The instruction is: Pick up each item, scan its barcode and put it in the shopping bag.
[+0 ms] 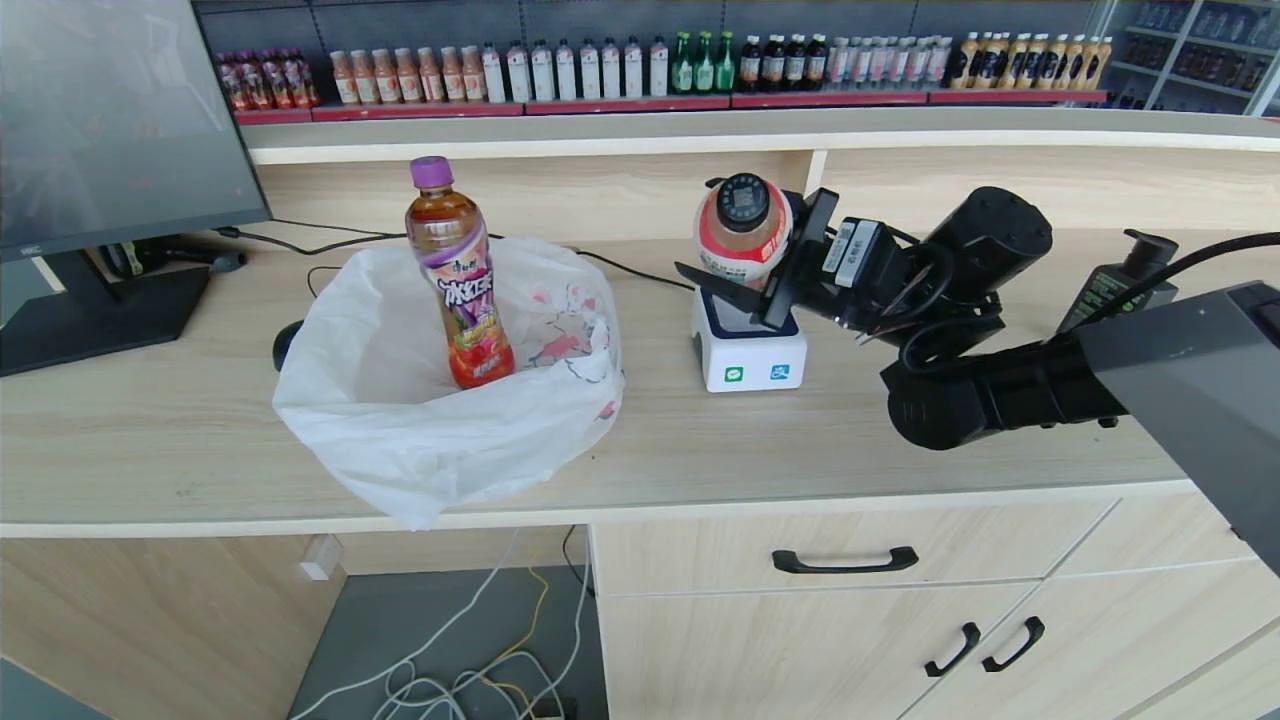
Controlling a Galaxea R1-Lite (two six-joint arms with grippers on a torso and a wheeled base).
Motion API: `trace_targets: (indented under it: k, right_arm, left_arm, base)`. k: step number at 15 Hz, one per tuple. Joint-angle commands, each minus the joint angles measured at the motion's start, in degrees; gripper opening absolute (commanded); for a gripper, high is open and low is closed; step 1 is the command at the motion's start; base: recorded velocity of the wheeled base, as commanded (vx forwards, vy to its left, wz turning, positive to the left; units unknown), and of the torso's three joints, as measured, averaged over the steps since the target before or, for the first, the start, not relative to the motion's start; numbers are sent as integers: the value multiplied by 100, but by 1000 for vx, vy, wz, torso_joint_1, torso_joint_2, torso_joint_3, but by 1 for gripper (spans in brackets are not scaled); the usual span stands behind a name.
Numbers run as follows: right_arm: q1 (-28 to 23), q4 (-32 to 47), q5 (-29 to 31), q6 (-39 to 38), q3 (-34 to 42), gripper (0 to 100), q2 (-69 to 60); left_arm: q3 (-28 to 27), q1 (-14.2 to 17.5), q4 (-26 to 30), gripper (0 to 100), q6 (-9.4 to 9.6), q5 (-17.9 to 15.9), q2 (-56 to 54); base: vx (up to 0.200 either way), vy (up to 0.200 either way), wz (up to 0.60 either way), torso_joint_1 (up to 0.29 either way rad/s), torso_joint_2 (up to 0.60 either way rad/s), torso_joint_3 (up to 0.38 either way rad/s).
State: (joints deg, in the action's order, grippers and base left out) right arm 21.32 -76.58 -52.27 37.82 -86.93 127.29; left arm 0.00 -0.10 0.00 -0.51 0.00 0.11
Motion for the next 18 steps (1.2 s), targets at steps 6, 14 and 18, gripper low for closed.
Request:
trace_targets:
  k: [6, 14, 18]
  right_arm:
    - [-75, -41, 7, -20, -96, 0, 129]
    - [-84, -50, 77, -20, -360, 0, 419]
    - [-93, -94, 77, -20, -342, 0, 428]
  left_arm:
    - [0, 1, 0, 100, -2, 0, -2]
    - [0, 1, 0, 100, -2, 0, -2]
    - [0, 1, 0, 100, -2, 0, -2]
  base:
    - [0, 0, 0, 0, 0, 0]
    - [0, 0, 0, 0, 0, 0]
    - [0, 0, 0, 0, 0, 0]
